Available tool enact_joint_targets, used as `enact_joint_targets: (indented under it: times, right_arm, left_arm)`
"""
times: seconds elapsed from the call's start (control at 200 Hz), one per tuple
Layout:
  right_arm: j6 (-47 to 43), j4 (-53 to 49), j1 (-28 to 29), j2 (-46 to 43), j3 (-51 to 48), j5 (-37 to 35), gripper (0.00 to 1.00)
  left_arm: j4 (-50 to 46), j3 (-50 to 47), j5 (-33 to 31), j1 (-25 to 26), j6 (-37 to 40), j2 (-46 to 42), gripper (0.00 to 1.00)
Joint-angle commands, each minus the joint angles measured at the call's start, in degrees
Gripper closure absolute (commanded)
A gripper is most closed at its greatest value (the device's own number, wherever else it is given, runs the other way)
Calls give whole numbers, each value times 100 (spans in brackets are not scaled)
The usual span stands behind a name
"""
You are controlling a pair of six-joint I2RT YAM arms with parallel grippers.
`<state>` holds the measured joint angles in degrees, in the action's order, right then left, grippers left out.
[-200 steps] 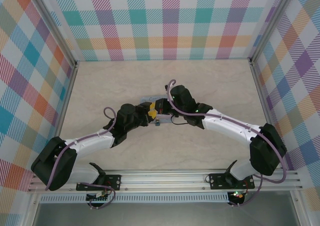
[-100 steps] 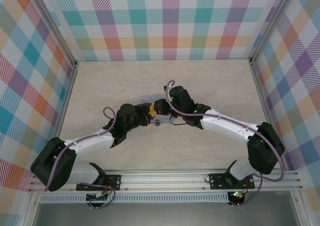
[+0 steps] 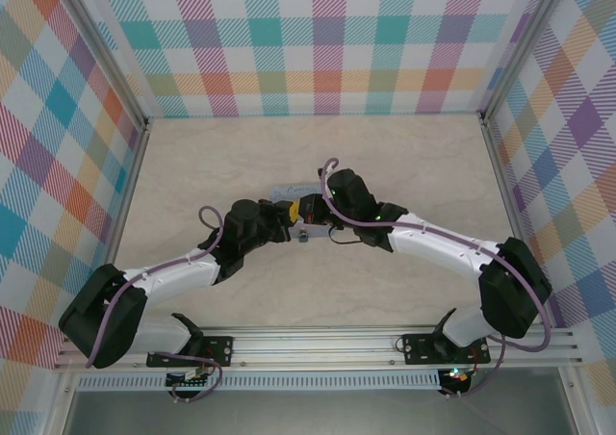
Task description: Unlock a padlock with a key
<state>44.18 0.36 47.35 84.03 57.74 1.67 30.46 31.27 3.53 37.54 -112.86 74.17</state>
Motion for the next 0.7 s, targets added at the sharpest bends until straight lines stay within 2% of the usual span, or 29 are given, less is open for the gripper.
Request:
enact_joint_targets:
  times: [0.0,0.09,0.215,0.38,0.695]
  right_arm:
    - [3,-25,36,-249,-103,-193,100]
    - [3,-34,28,-269,-138,-198,100]
    - [19,-25,29,-247,-148,-139,100]
    - [29,-18,33,-229,-157,-115,100]
    - [39,-21,28,-229,-148,-105,100]
  left_arm:
    - [181,-55,-60,49,-1634,-36,99]
    - [178,-42,-65,52,-1611,-21,96]
    - [195,-20,-45,52,-1593,24,83]
    - [221,-14,-54,52,-1573,31,82]
    - [251,-50,-82,52,-1573,47,86]
